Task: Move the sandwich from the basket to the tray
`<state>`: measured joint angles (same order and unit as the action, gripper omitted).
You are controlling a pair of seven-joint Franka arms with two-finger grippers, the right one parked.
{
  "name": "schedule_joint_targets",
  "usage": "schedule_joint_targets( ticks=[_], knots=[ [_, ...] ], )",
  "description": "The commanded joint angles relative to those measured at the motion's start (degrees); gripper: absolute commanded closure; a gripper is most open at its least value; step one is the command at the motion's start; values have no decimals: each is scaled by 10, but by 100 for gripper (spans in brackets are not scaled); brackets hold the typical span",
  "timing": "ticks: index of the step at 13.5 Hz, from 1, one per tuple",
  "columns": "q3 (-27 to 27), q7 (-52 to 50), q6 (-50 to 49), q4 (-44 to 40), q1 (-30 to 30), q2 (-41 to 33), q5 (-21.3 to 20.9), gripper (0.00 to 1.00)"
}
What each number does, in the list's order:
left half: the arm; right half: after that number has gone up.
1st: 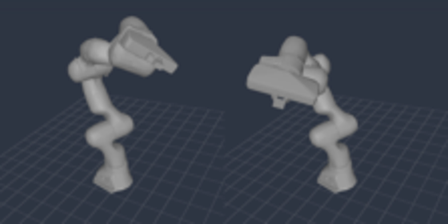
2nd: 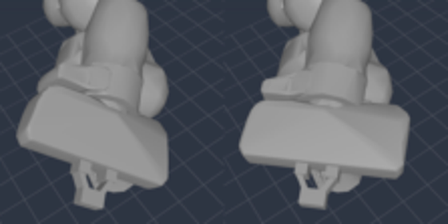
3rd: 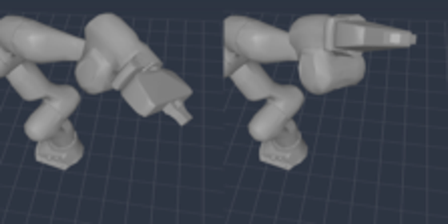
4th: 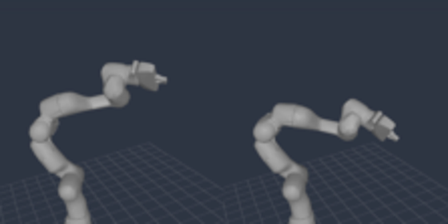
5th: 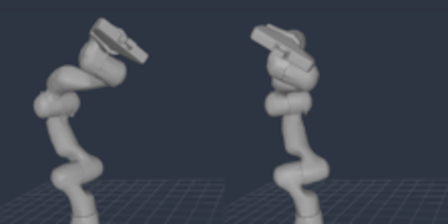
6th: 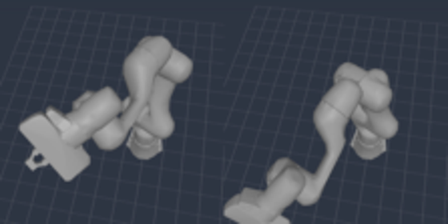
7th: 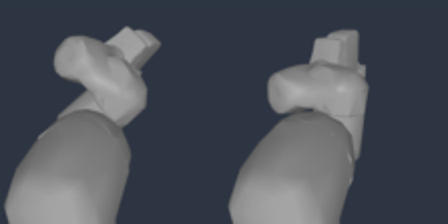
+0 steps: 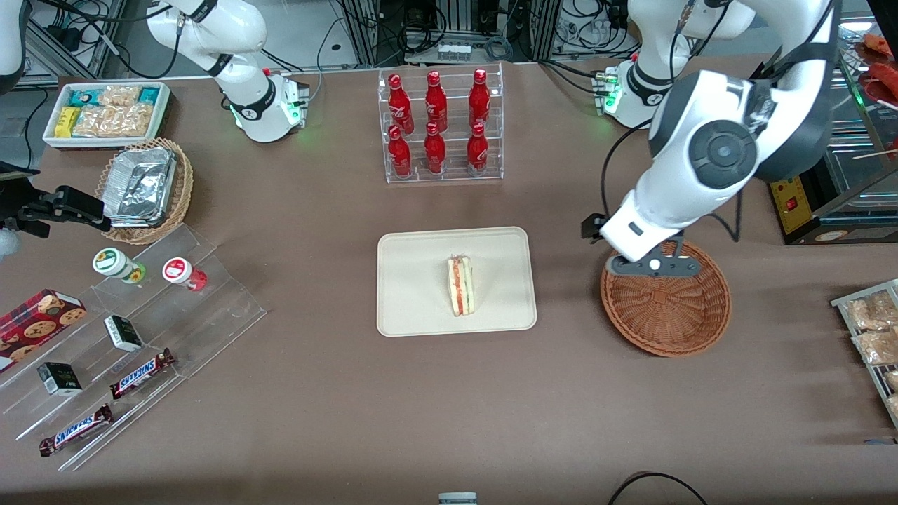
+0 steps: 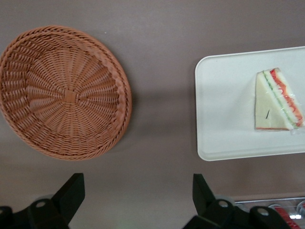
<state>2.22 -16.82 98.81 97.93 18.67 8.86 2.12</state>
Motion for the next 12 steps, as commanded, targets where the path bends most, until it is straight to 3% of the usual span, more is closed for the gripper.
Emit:
schedule_joint_targets(
  ticks=[1, 6, 12],
  knots=[
    [15, 50, 5, 51, -50, -54, 6, 0],
    [68, 65, -50, 47, -144, -95, 17, 0],
    [66, 123, -197, -33, -188, -118, 26, 0]
  ],
)
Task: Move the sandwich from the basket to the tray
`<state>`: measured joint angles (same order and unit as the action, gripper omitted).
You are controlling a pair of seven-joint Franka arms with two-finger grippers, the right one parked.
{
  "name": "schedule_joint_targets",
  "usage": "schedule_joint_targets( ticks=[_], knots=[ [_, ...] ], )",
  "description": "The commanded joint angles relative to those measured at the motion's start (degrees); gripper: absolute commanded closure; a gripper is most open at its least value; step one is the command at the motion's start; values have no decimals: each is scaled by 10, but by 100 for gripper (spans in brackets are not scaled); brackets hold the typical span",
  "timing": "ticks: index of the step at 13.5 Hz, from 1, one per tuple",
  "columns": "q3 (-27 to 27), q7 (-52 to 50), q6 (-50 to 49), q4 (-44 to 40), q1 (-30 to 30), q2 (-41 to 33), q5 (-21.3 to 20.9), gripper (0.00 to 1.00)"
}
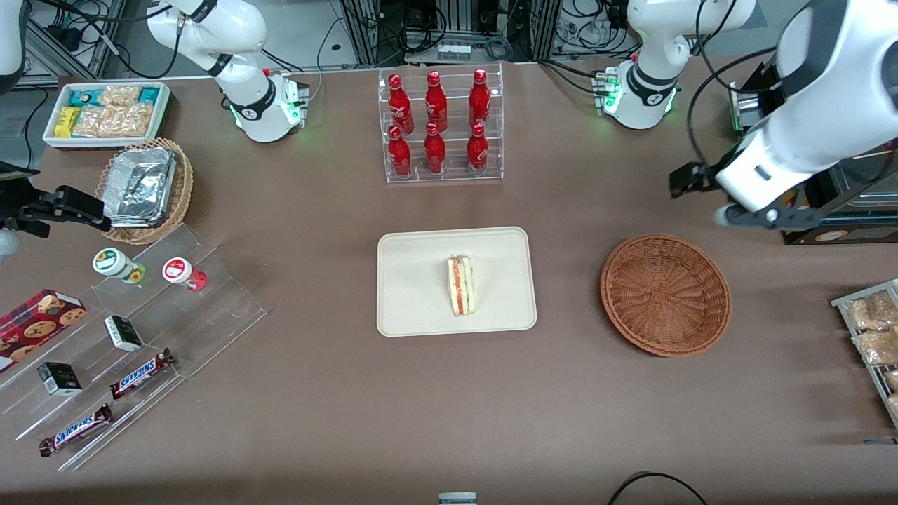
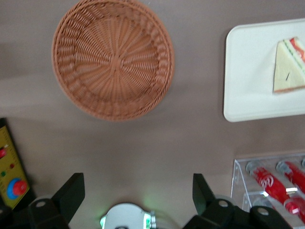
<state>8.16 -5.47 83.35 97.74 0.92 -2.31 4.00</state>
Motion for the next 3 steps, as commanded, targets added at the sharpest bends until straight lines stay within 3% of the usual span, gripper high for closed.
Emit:
schedule_joint_targets(
  ticks=[1, 3],
  knots=[
    [4, 11, -53, -40, -10, -6, 7, 0],
    [-2, 10, -59, -42, -10, -7, 7, 0]
  ],
)
